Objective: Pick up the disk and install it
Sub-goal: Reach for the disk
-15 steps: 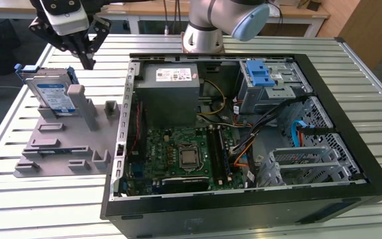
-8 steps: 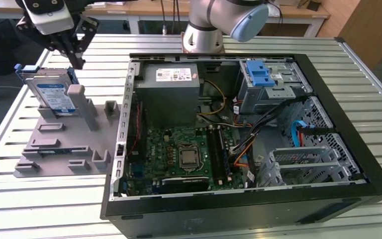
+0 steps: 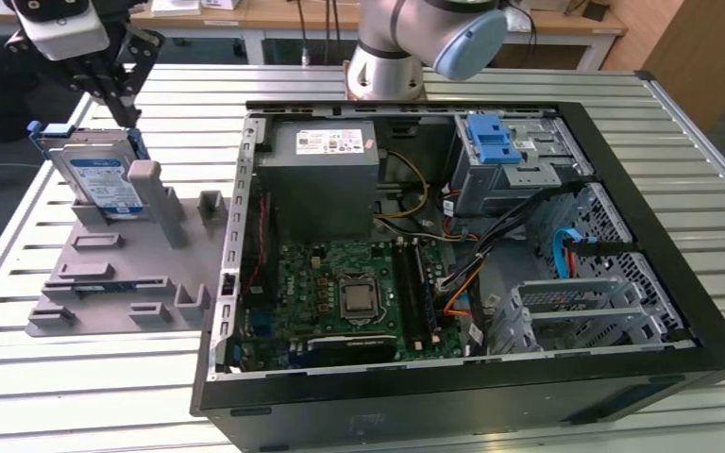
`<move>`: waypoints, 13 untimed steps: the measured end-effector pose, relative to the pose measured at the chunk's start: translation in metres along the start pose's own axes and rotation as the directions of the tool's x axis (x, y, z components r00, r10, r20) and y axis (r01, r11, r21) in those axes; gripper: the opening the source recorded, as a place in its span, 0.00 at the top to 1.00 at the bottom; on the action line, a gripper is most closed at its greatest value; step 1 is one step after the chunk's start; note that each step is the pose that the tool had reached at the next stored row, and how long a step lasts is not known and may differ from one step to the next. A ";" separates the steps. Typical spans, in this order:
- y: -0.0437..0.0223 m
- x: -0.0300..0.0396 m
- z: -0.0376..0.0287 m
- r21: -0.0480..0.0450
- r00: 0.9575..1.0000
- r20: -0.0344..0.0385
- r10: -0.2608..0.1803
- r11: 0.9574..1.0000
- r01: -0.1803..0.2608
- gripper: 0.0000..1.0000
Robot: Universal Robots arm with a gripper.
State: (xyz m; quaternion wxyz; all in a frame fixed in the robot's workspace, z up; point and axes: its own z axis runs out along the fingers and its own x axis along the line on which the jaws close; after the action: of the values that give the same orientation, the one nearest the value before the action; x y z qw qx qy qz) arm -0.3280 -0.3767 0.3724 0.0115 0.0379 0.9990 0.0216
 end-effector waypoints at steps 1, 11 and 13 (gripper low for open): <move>0.0007 0.0016 0.0001 0.000 1.000 0.000 0.000 1.000 0.000 0.89; 0.0128 0.0323 0.0012 0.001 1.000 0.000 0.000 1.000 0.000 0.89; 0.0154 0.0410 0.0017 0.001 1.000 0.000 0.000 1.000 0.000 0.89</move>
State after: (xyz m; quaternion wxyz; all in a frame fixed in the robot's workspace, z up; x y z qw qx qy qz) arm -0.3677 -0.3582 0.3705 0.0115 0.0379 0.9990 0.0212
